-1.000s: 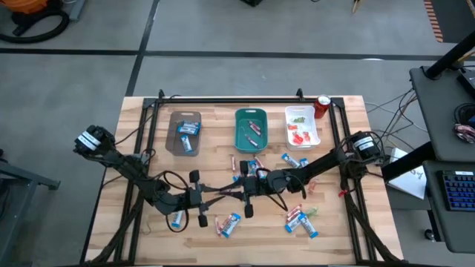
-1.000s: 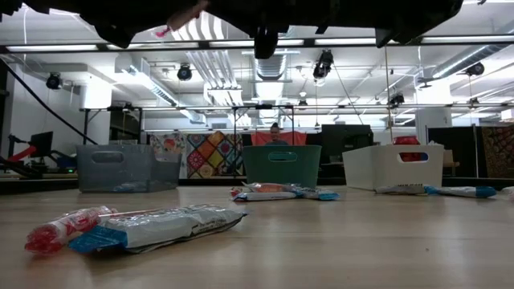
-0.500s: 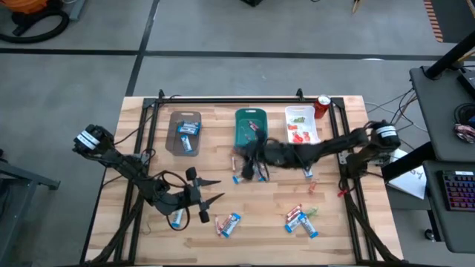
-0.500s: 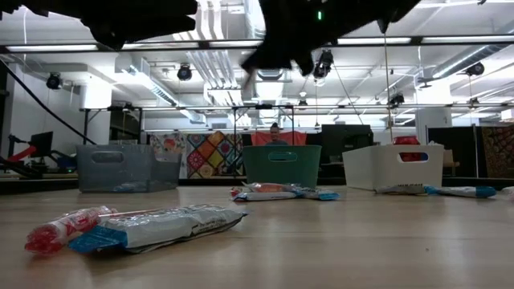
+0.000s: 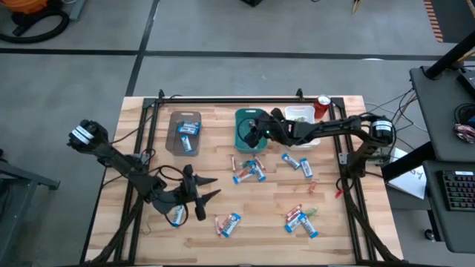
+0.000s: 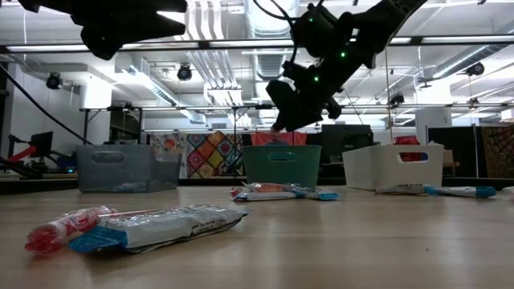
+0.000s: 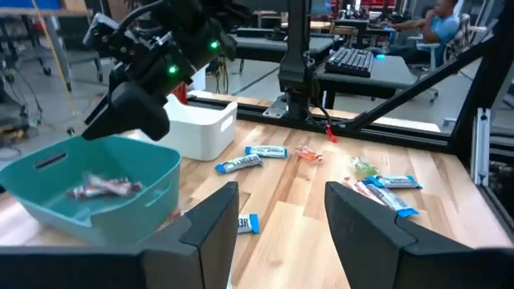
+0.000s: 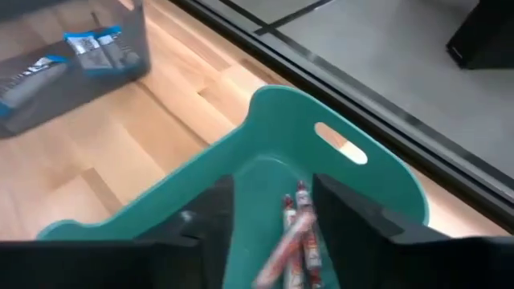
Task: Sort candy
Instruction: Put the white chocolate into the black bin
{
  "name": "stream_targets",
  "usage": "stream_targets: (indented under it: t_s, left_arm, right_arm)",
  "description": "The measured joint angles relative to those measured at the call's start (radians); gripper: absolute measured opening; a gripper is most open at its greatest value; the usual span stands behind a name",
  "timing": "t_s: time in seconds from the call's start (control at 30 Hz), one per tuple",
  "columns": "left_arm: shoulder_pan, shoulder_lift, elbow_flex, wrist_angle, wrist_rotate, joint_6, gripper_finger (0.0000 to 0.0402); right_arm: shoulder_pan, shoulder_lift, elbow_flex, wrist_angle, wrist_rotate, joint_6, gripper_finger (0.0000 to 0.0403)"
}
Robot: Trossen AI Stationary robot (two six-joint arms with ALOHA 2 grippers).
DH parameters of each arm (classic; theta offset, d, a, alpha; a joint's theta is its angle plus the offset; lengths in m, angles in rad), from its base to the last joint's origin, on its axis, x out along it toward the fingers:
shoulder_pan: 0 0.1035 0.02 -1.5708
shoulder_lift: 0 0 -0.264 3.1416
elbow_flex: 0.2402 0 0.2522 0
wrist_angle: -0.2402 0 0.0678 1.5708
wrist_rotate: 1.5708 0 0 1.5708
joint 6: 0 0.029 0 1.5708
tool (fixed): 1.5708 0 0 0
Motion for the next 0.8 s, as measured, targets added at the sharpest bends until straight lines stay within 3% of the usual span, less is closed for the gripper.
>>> stream_targets:
  t_s: [0.13, 0.27, 0.57, 0.8]
  left_arm:
    - [0.002, -0.044, 0.000, -0.096, 0.010, -0.062, 0.0169]
    - [0.025, -0.091, 0.000, -0.155, 0.115, -0.079, 0.0169]
    - [0.062, -0.212, 0.000, -0.391, 0.159, -0.072, 0.0169]
    - [0.092, -0.265, 0.000, -0.494, 0.157, -0.013, 0.0169]
  right_arm:
    - [0.014, -0.017, 0.009, -0.030, -0.012, 0.006, 0.0216]
    - [0.047, -0.066, 0.061, -0.127, -0.127, 0.069, 0.0241]
    - [0.271, -0.116, 0.248, -0.578, -0.438, 0.307, 0.0240]
    - [0.461, -0.101, 0.300, -0.850, -0.456, 0.511, 0.0237]
